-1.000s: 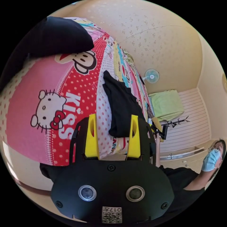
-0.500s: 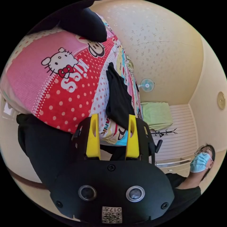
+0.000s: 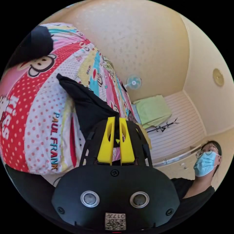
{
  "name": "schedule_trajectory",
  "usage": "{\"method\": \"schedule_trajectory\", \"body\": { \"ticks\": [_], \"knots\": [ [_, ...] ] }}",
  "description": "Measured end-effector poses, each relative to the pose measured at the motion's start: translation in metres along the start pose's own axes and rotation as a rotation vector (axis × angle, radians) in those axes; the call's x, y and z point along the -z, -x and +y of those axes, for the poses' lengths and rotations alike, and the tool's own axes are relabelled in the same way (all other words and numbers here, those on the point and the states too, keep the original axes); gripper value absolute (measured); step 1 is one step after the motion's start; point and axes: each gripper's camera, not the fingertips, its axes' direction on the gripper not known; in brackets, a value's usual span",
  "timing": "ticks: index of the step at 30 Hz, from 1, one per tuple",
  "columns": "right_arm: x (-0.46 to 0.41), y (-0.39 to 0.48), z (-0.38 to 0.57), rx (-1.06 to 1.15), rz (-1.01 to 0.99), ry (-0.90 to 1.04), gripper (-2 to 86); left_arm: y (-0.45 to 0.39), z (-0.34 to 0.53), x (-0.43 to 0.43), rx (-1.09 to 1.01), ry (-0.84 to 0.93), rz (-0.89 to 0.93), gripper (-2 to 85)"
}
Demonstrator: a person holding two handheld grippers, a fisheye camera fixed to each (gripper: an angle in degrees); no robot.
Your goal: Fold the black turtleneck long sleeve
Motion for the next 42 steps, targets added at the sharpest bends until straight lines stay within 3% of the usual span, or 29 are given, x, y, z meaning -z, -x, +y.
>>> {"method": "schedule_trajectory", "body": {
  "ticks": [6,12,16,20,22,28,30,34,36,40,42],
  "knots": [
    [0.045,-0.012,0.029,-0.076,0.072,-0.220,0.5,-0.106,0.016,-0.178,-0.343,0.411,0.007,4.1],
    [0.066,-0.020,0.050,-0.142,0.155,-0.305,0.8,-0.089,0.081,-0.272,-0.342,0.659,-0.002,8.0],
    [0.070,-0.027,0.059,-0.182,0.102,-0.320,1.3,-0.069,0.086,-0.229,-0.304,0.539,-0.071,9.8],
    [0.071,-0.023,0.066,-0.174,0.034,-0.367,2.7,-0.030,0.082,-0.146,-0.169,0.237,-0.235,13.4],
    [0.069,-0.017,0.068,-0.148,-0.006,-0.384,3.7,-0.008,0.088,-0.123,-0.103,0.146,-0.227,14.0],
    [0.062,0.018,0.073,0.005,-0.075,-0.402,8.7,0.063,0.128,-0.138,0.123,0.227,-0.142,16.7],
    [0.060,0.031,0.077,0.075,-0.128,-0.422,11.6,0.066,0.142,-0.138,0.139,0.187,-0.094,12.8],
    [0.052,0.060,0.078,0.229,-0.162,-0.419,18.2,0.071,0.158,-0.170,0.209,0.334,0.064,3.4],
    [0.036,0.094,0.076,0.386,-0.112,-0.349,23.6,0.064,0.168,-0.163,0.210,0.231,0.169,0.3],
    [0.003,0.151,0.078,0.574,-0.018,-0.136,23.4,0.034,0.167,-0.151,0.137,0.179,0.252,-0.7],
    [-0.030,0.182,0.082,0.630,0.237,-0.007,19.2,0.003,0.164,-0.148,0.061,0.192,0.234,-0.8]
  ]
}}
